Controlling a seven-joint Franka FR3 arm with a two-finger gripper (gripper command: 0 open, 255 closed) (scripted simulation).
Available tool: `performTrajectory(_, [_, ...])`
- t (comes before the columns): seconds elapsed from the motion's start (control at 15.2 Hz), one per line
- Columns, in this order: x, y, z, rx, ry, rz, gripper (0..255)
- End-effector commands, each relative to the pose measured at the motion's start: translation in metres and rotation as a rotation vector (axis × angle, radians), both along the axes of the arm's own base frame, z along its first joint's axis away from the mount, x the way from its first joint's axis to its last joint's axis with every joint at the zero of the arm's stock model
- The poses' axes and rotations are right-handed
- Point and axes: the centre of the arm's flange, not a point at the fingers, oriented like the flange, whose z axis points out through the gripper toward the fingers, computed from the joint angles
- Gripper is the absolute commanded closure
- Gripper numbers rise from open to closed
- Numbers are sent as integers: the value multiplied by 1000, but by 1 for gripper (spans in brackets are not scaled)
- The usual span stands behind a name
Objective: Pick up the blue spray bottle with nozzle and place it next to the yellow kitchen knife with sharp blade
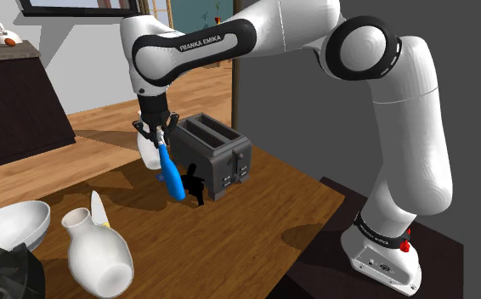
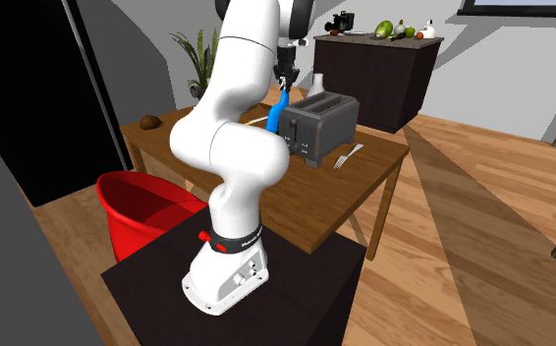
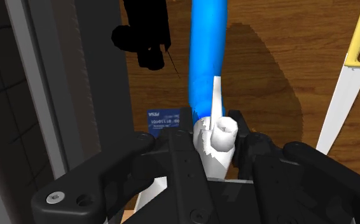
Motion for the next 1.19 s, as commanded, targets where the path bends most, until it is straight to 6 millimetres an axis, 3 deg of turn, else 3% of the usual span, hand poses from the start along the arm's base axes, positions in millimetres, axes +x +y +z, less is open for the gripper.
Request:
performTrajectory(0.0, [0, 0, 0, 0, -1, 0, 255])
performTrajectory(0.2, [0, 0, 0, 0, -1, 0, 255])
performTrajectory(0.26, [0, 0, 0, 0, -1, 0, 0])
performTrajectory(0.59, [0, 0, 0, 0, -1, 0, 0])
performTrajectory(0.86, [0, -1, 50, 0, -1, 0, 0])
performTrajectory(1.12, [0, -1, 50, 0, -1, 0, 0])
